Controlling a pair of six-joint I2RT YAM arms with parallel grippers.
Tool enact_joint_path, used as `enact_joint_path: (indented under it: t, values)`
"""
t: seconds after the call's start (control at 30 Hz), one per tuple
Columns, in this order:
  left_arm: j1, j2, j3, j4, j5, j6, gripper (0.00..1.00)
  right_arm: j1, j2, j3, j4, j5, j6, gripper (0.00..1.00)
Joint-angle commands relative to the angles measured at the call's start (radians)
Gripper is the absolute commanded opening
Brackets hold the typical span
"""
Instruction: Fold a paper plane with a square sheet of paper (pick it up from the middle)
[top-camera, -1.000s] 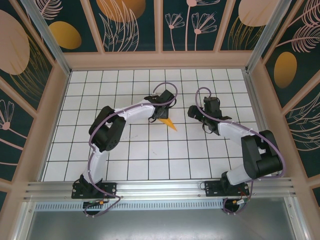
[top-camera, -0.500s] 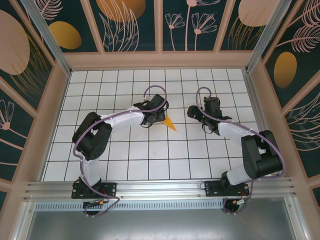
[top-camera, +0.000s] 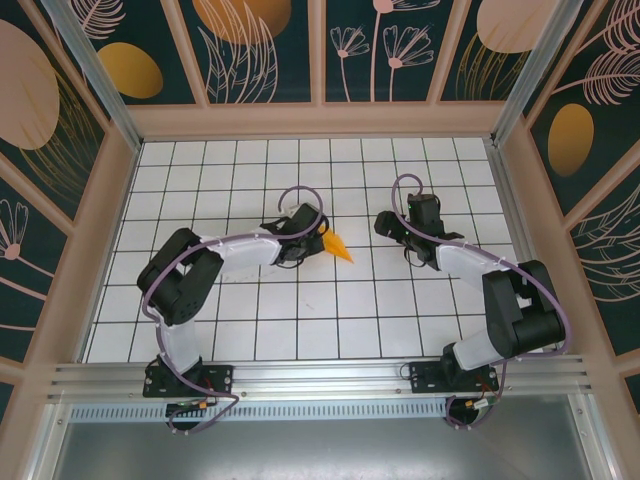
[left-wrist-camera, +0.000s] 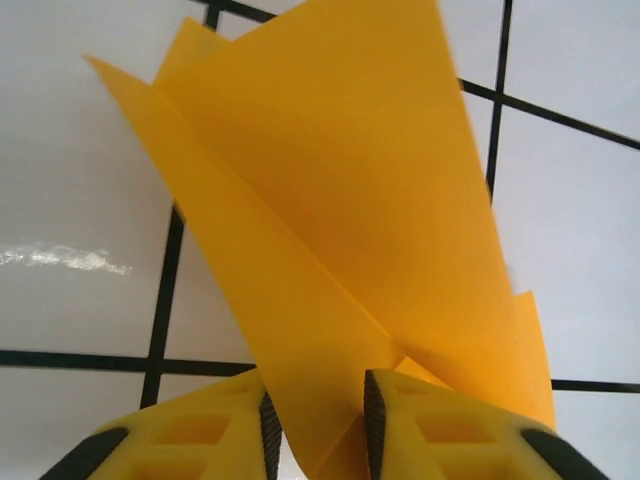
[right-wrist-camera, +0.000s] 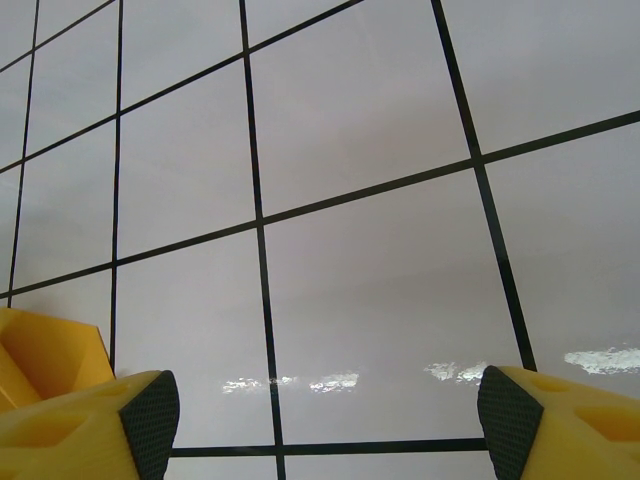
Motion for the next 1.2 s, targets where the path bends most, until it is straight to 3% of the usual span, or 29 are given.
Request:
enact_joint_path:
  t: [0.0, 0.23, 0.43, 0.6, 0.9, 1.0, 1.17]
  values:
    - [0.001, -0.045, -0.038, 0.163, -0.014, -0.06, 0.18, -0.007, 0.008, -0.002, 0.024, -0.019, 0.011, 0.8]
    - [0.002, -0.073, -0.044, 0.226, 0.005, -0.013, 0.0, -0.013, 0.001, -0.015, 0.05, -0.04, 0.037, 0.79]
    - [0.006, -0.14, -0.043, 0.282, 0.07, 0.145, 0.0, -0.022, -0.059, -0.042, 0.119, -0.125, 0.044, 0.77]
    - [0.037, -0.177, -0.096, 0.443, 0.251, 0.218, 0.0, -0.022, -0.132, -0.063, 0.189, -0.225, 0.049, 0.77]
    - [0.112, 0.021, -0.083, 0.635, 0.577, 0.099, 0.0, -0.019, -0.146, -0.089, 0.163, -0.352, 0.07, 0.73]
    - [0.125, 0.088, -0.072, 0.671, 0.641, 0.064, 0.0, -0.013, -0.127, -0.087, 0.132, -0.397, 0.061, 0.68]
    - [0.134, 0.138, -0.065, 0.673, 0.654, 0.045, 0.0, 0.028, -0.059, -0.047, 0.048, -0.377, 0.04, 0.6]
